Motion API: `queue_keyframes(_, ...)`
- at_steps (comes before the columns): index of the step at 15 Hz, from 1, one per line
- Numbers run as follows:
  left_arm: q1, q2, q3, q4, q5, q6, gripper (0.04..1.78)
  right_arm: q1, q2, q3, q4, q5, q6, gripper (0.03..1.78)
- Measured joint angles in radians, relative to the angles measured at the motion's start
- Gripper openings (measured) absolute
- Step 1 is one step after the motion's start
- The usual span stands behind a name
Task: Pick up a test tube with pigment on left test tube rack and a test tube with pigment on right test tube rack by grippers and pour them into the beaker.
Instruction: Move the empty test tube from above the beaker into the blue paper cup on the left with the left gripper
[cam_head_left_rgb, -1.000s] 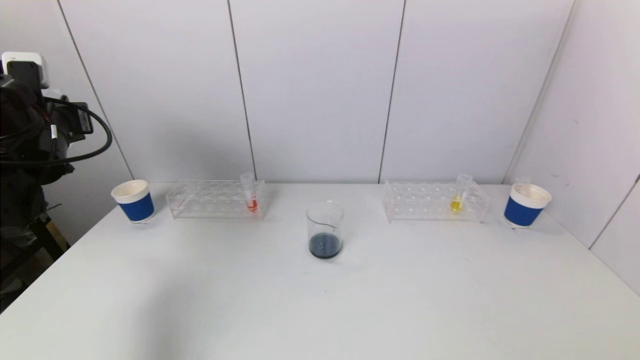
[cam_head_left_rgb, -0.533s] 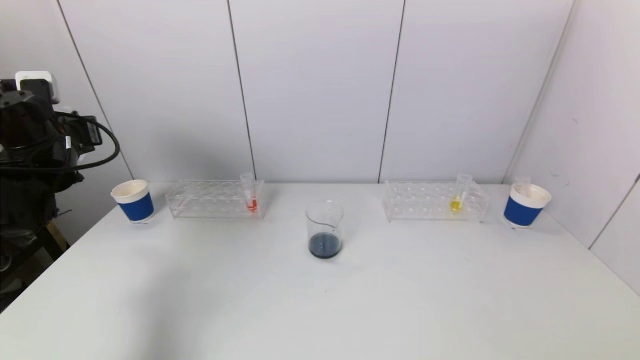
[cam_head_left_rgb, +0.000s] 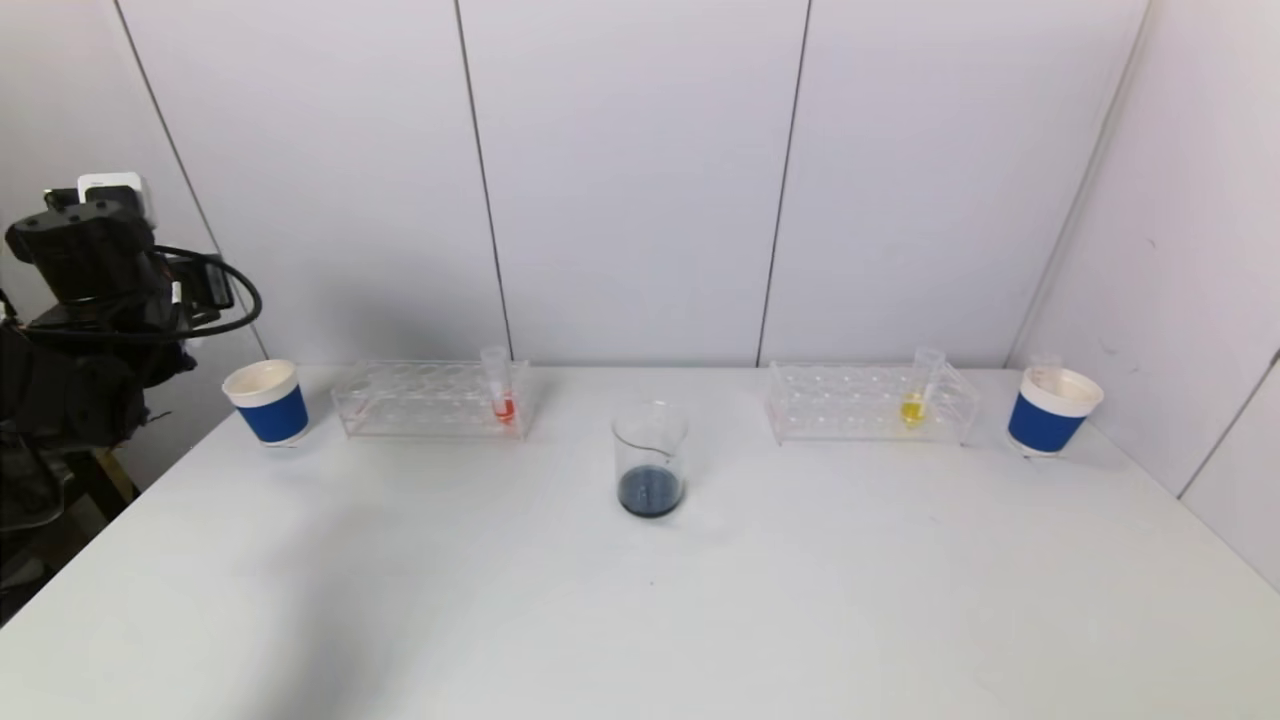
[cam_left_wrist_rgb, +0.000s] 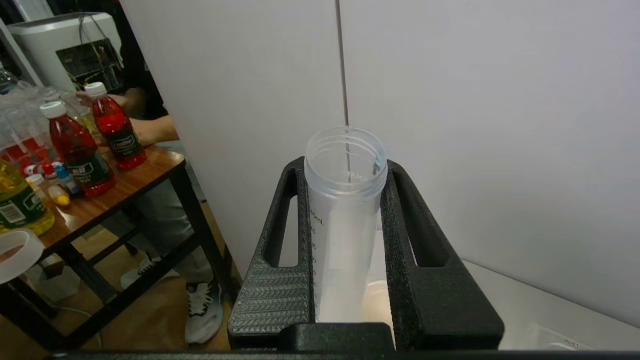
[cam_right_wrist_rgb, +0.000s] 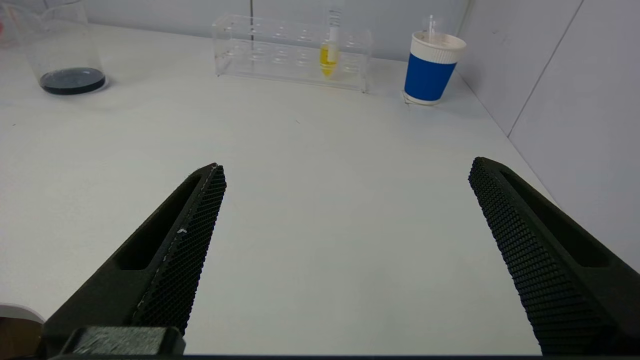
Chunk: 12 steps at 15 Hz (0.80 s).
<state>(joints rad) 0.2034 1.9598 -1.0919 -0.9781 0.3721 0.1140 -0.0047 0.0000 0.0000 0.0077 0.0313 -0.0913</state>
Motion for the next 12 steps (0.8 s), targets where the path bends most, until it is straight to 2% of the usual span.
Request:
queue_keyframes(6,-0.006,0.069,-0.085,0.048,-0.002,-0.066,0.42,0.000,0.000,0.000,0.000,0.000,0.000,1.77)
queue_keyframes(12,-0.008,0.137,-0.131,0.047,-0.003,-0.070,0.42,0.000,0.000,0.000,0.000,0.000,0.000,1.77)
